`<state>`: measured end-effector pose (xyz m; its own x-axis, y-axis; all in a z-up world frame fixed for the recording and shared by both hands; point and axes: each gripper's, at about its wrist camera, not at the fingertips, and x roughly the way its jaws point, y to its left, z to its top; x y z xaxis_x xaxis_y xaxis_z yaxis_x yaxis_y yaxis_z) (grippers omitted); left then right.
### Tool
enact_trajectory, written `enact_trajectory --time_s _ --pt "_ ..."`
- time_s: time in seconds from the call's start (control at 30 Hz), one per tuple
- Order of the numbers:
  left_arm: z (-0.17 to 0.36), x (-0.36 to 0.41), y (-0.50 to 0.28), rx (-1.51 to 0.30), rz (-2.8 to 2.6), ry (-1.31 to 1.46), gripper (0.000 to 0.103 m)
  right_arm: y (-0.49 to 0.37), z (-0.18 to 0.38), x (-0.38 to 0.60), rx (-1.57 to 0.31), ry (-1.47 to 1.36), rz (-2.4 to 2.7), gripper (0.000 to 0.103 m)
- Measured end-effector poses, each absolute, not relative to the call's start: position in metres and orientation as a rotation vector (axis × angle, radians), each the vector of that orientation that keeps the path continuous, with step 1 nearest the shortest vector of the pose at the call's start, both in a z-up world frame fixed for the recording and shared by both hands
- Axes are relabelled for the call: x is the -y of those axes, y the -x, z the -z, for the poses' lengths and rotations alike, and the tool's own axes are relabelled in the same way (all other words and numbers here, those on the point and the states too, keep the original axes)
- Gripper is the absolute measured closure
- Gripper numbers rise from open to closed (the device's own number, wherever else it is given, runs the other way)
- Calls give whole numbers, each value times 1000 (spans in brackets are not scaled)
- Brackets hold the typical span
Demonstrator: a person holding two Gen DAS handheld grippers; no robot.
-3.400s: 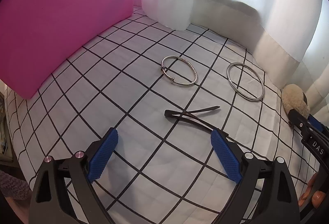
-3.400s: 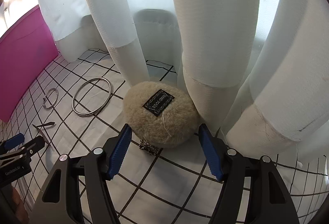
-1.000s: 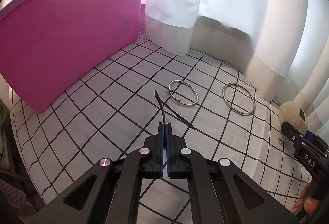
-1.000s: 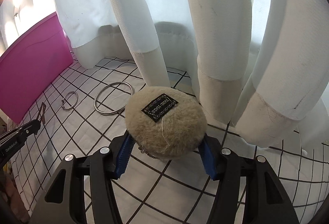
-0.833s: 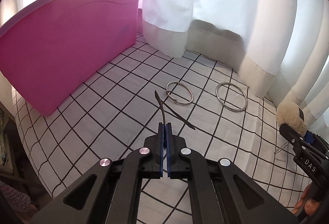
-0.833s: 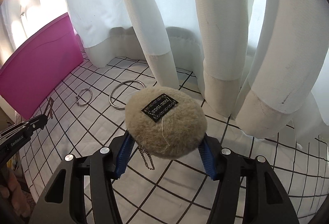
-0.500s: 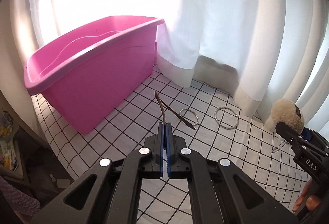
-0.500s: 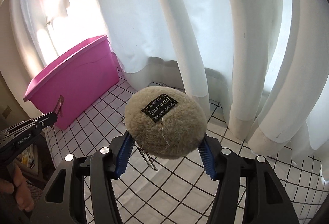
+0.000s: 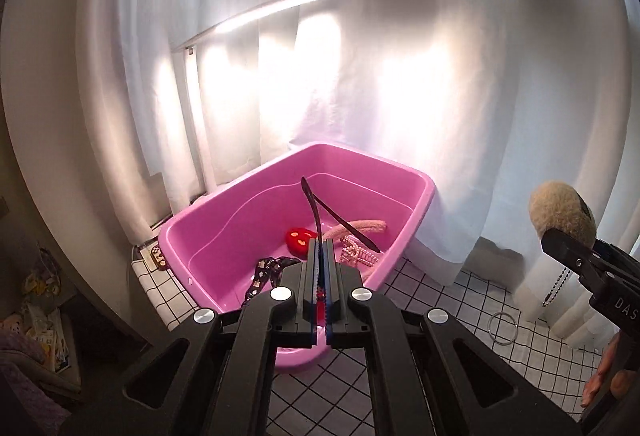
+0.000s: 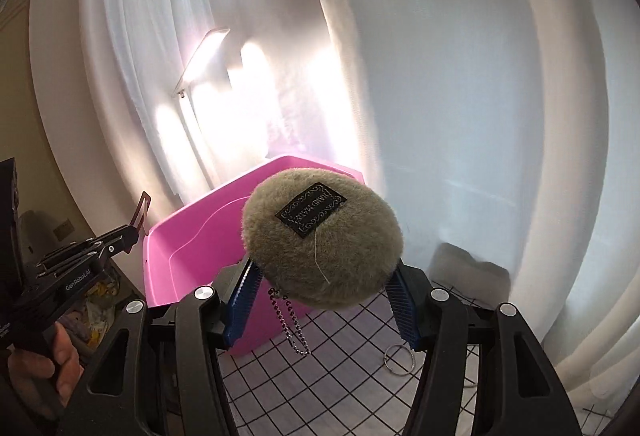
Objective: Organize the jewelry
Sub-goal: 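Carry the hair clips and beige pouch over the pink tub with both tools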
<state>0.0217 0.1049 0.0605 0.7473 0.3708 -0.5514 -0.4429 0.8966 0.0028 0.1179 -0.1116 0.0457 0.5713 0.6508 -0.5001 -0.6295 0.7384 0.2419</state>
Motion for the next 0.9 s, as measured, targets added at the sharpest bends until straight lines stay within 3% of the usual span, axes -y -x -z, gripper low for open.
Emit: enact_trajectory --time_s 0.33,0.8,0.9 --pt "-32 -209 -71 -673 -429 202 100 -170 -34 -17 -701 71 -785 46" --pt "22 -255 -118 -878 -383 278 99 -227 22 -102 -934 227 -695 45" --pt "26 -258 -119 -897 -389 273 94 -233 27 -109 -946 254 -660 40"
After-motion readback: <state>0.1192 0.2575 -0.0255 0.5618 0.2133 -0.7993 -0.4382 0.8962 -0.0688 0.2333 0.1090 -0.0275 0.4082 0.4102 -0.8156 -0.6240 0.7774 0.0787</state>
